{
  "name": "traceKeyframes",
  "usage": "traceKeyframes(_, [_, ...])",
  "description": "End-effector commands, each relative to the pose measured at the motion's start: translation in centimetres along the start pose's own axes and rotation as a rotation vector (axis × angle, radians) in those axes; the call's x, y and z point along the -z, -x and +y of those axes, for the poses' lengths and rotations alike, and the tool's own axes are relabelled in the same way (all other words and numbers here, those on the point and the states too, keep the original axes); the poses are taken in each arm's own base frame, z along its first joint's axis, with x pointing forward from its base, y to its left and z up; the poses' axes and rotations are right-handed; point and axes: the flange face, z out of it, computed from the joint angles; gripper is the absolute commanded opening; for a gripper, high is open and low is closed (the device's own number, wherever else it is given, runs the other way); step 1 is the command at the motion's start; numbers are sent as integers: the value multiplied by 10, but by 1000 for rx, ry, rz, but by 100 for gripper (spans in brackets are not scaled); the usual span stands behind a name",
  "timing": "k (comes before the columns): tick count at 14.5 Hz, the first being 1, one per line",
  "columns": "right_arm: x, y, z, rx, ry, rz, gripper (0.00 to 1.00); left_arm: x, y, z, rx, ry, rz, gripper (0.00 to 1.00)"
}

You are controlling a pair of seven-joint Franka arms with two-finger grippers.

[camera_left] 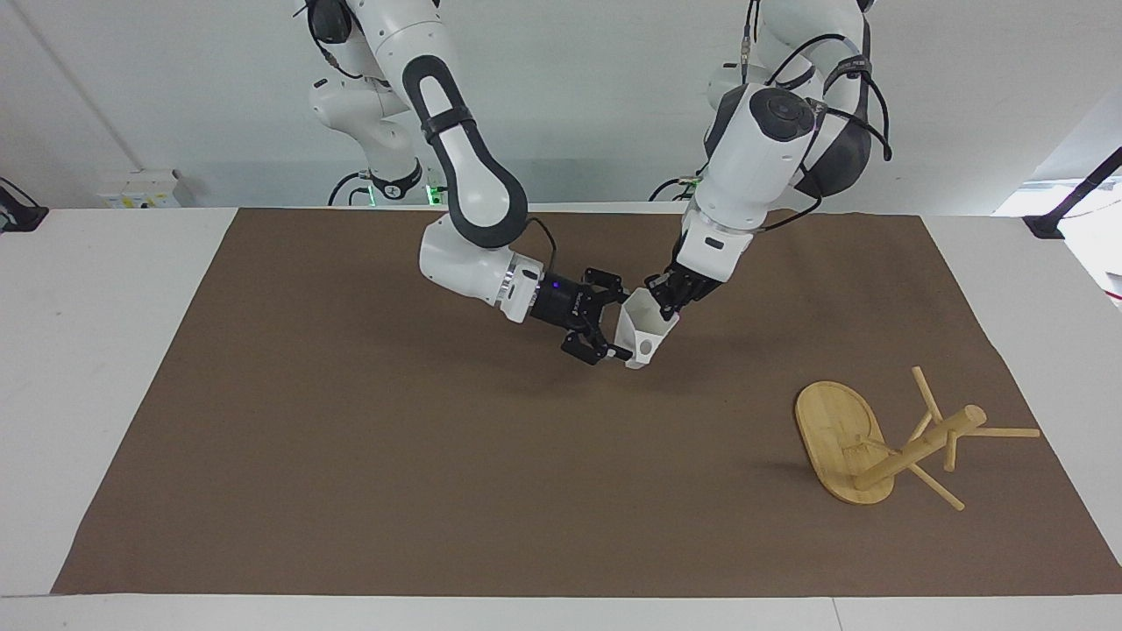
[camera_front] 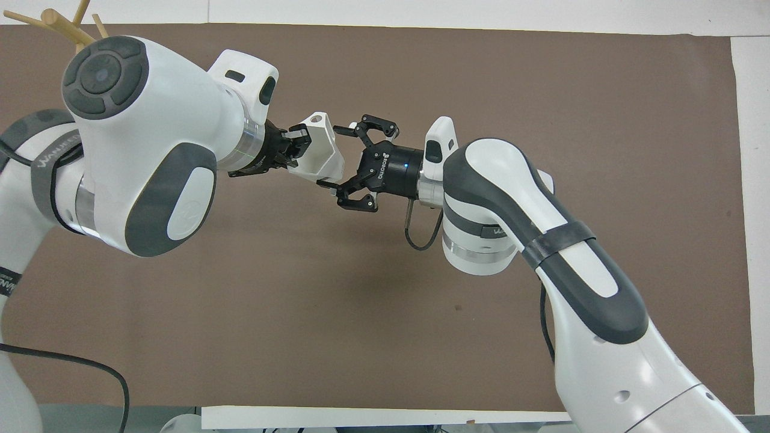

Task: Hang cup on rack
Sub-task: 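Carry the cup to the rack with the left gripper while the right retracts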

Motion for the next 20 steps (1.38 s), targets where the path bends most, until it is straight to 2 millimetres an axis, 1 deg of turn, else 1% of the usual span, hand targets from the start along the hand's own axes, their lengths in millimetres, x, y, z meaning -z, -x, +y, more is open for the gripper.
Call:
traceKeyframes(1, [62, -18, 49, 48, -65, -9, 100, 2, -17, -34, 104, 52, 62, 0])
traceKeyframes(2, [91, -22, 69, 69, -113, -36, 100, -1, -20, -49, 134, 95, 115, 0])
traceKeyframes(4, [132, -20, 91, 71, -173, -85, 100, -12, -11, -80, 163, 183, 227, 0])
traceKeyframes(5, [148, -20, 96, 70, -179, -91, 100, -16, -10, -94, 180, 207, 263, 0])
traceKeyframes(6, [166, -21, 102, 63, -178, -104, 100, -23, -8, -101, 188, 227, 293, 0])
traceKeyframes(7, [180, -17, 105, 41, -197, -145, 100, -26, -12, -113, 215, 263, 341, 0])
traceKeyframes(8, [199, -18, 111, 2, -194, -191, 100, -26, -17, -125, 271, 309, 382, 0])
traceKeyframes(9, [213, -21, 115, -39, -189, -246, 100, -26, -20, -131, 328, 350, 383, 0])
traceKeyframes(11, [234, -28, 114, -139, -185, -372, 100, -28, -34, -143, 425, 398, 376, 0])
traceKeyframes(12, [243, -28, 112, -167, -191, -445, 100, -35, -39, -144, 433, 406, 396, 0])
traceKeyframes(13, [254, -37, 109, -190, -168, -522, 100, -37, -46, -147, 443, 419, 426, 0])
traceKeyframes(14, [262, -41, 108, -240, -135, -595, 100, -35, -53, -153, 457, 420, 438, 0])
traceKeyframes(16, [272, -59, 112, -318, -68, -764, 100, -33, -57, -157, 463, 423, 451, 0])
traceKeyframes(17, [278, -65, 112, -346, -28, -841, 100, -30, -64, -165, 464, 421, 467, 0])
traceKeyframes(19, [299, -92, 110, -383, 52, -962, 100, -32, -70, -171, 441, 417, 500, 0])
traceKeyframes(20, [311, -104, 112, -438, 131, -1013, 100, -39, -73, -171, 437, 413, 510, 0])
